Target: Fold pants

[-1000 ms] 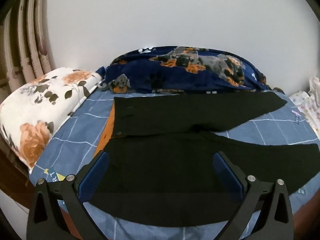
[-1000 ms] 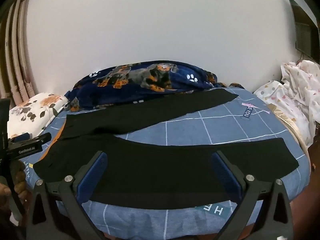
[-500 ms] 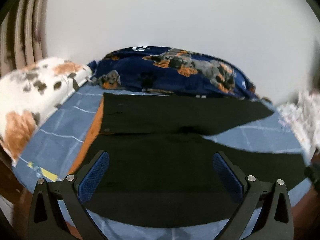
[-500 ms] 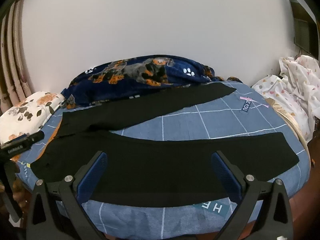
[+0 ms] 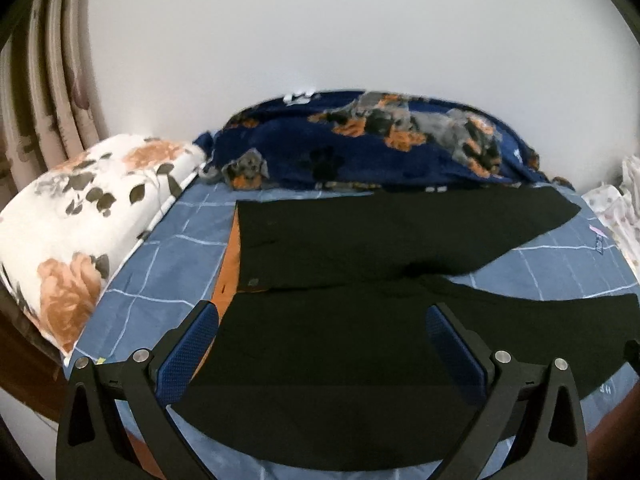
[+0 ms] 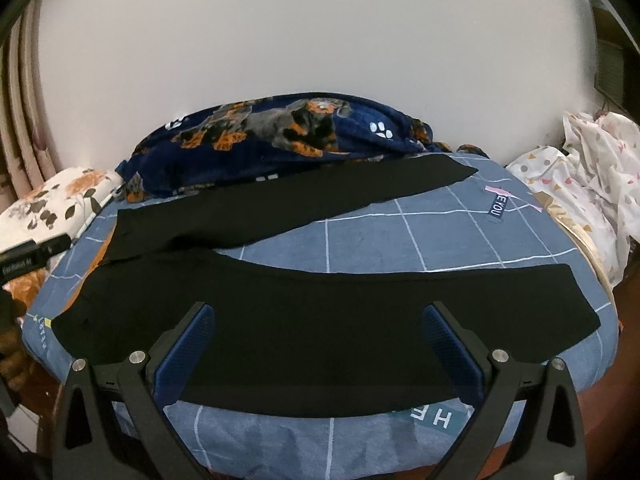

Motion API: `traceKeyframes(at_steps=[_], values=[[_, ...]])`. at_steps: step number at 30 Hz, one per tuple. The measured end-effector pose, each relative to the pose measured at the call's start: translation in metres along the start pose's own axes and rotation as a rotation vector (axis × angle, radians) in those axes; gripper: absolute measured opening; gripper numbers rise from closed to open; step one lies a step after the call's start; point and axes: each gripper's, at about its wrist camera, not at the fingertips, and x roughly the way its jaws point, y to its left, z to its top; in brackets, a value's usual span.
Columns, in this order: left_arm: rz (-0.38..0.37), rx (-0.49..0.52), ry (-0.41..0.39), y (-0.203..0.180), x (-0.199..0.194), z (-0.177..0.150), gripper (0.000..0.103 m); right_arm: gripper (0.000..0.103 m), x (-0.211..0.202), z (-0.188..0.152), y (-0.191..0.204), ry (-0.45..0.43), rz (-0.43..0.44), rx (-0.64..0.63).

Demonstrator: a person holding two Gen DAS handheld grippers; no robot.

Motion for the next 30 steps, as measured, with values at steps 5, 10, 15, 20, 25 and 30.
traceKeyframes(at_steps=[5,10,15,20,25,30], values=[[-0.101,0.011,0.047,0.033,0.03,0.011,0.103,0.103,0.01,0.003,0.007,0.025,-0.006,-0.018],[-0.083,0.061,0.021,0.074,0.065,0.028,0.103,0.103,0.027,0.001,0.009,0.072,-0.011,-0.014],[-0.151,0.064,0.067,0.123,0.128,0.055,0.088,0.103,0.051,-0.001,0.014,0.132,-0.012,-0.018],[-0.185,0.045,0.174,0.155,0.207,0.081,0.042,0.103,0.073,-0.006,0.021,0.187,-0.016,-0.034],[-0.196,0.014,0.216,0.177,0.272,0.102,0.036,0.103,0.089,-0.011,0.026,0.243,-0.034,-0.061],[-0.281,-0.032,0.277,0.187,0.315,0.114,0.036,0.103,0.104,-0.015,0.022,0.295,-0.056,-0.043]])
